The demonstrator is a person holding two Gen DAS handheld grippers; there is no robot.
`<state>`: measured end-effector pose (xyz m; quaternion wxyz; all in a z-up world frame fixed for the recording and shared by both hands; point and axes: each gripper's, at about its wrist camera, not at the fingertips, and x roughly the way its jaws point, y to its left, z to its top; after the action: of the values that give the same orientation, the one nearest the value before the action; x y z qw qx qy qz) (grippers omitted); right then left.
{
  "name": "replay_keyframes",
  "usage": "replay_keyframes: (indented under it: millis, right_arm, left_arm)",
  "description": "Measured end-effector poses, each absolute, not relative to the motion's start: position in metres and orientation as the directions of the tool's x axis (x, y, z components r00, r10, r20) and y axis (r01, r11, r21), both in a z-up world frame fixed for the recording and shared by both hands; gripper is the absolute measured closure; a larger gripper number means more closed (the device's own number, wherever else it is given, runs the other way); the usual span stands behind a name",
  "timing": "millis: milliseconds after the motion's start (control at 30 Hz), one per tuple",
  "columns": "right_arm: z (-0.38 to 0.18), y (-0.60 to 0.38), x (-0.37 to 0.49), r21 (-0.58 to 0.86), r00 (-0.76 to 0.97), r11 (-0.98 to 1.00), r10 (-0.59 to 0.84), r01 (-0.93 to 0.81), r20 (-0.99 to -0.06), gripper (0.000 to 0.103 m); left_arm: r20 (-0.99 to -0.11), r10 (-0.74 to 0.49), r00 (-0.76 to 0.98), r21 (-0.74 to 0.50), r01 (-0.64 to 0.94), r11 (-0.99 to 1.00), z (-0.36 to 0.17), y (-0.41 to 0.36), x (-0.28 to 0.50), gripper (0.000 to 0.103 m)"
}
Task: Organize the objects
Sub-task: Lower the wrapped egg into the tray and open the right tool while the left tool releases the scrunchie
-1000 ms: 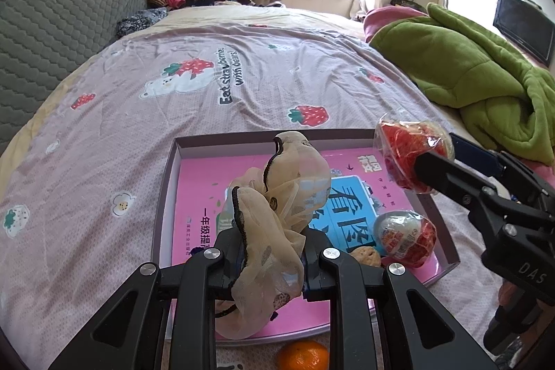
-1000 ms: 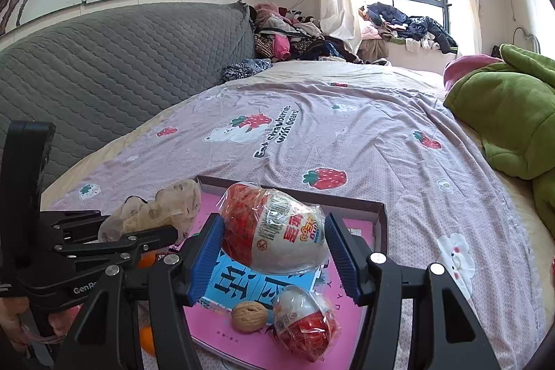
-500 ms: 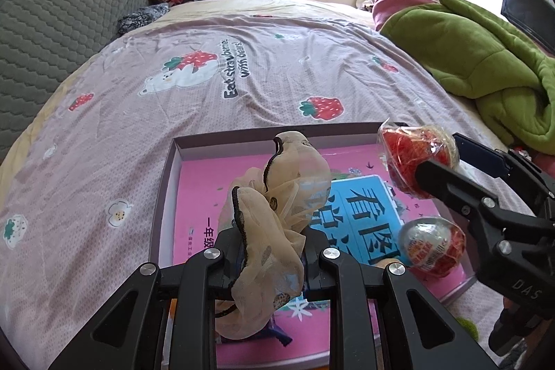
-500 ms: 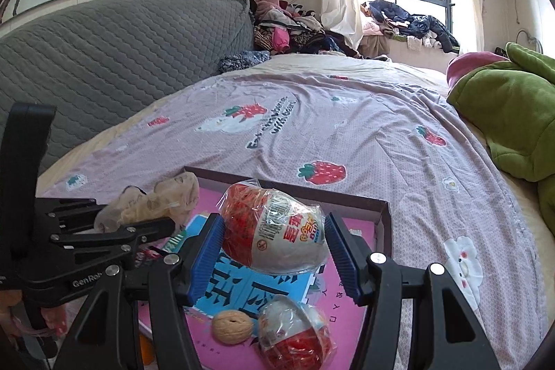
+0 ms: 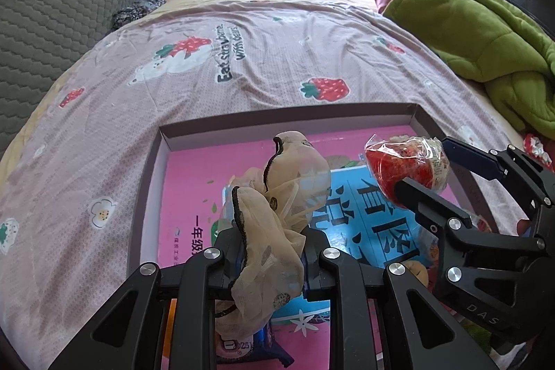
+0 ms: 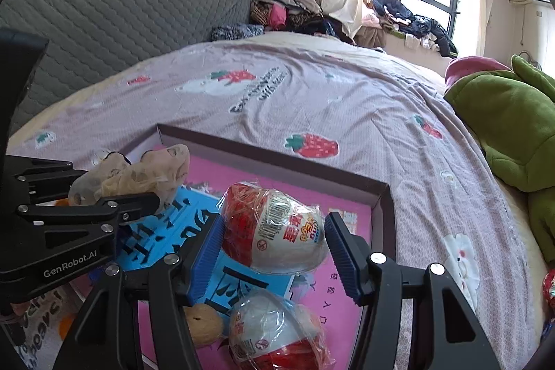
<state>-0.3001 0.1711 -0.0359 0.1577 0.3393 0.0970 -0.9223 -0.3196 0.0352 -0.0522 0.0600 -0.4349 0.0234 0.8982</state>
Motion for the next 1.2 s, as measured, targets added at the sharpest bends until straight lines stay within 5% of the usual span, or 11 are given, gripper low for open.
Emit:
replay_keyframes:
  millis: [833, 1200]
  right_arm:
    - [-0.0433, 0.1757, -0.3068, -0.018, -0.665, -0.939, -0.229, 0.343, -0.711, 0.042]
    - [-0.0382, 0.1797, -0.3051, 0.019, -0.66, -0.942, -0.249, 0.335, -0.709, 0.042]
  left_arm:
    - [-0.798, 0.094, -0.596, -0.015, -0.136, -0.991, -0.056, 0.0385, -0.3173, 0.074]
    - [-0.803, 0.103, -0.587, -0.03, -0.132, -0.991, -0.0552, 0.0354, -0.3168, 0.058]
